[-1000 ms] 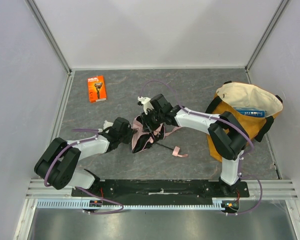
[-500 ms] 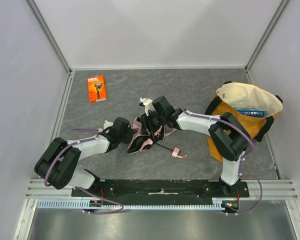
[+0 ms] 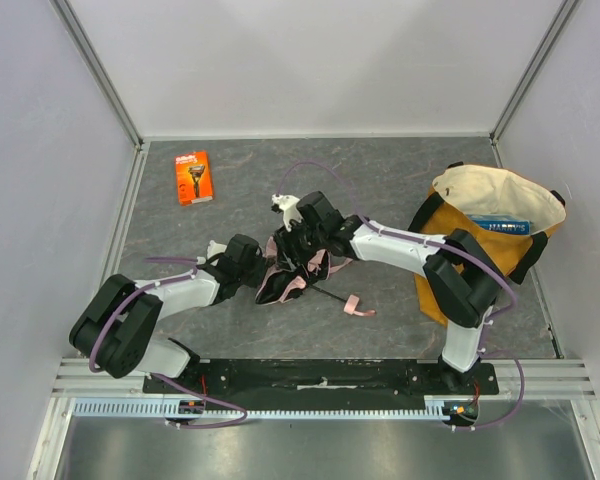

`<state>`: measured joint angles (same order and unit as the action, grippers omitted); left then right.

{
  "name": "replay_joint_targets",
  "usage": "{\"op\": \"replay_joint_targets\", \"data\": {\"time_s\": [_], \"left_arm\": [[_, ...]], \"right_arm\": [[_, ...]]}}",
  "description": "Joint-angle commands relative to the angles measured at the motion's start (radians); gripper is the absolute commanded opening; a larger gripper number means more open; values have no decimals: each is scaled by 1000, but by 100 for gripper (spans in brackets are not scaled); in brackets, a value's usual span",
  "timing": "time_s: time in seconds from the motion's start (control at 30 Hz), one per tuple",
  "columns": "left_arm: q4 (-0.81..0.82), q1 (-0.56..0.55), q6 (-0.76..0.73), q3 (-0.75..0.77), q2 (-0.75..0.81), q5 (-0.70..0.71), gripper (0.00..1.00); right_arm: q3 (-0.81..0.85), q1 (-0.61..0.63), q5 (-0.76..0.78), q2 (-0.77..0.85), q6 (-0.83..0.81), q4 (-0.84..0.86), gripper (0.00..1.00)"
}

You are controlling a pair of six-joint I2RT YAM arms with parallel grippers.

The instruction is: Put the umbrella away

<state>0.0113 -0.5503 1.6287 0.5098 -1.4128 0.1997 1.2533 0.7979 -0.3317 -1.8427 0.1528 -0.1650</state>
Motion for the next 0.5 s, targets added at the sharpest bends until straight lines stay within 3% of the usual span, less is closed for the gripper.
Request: {"op": "replay_joint_targets", "data": {"time_s": [0.0, 0.23, 0.47], "left_arm": [[-157, 1, -59, -39, -55, 41, 2], [-162, 3, -59, -33, -49, 37, 2], [-171, 3, -58, -28, -51, 15, 2]], "right_arm": [[-6, 53, -12, 30, -30, 5, 59], [-57, 122, 112, 10, -91, 1, 65], [-95, 182, 463, -36, -228, 25, 68]]}}
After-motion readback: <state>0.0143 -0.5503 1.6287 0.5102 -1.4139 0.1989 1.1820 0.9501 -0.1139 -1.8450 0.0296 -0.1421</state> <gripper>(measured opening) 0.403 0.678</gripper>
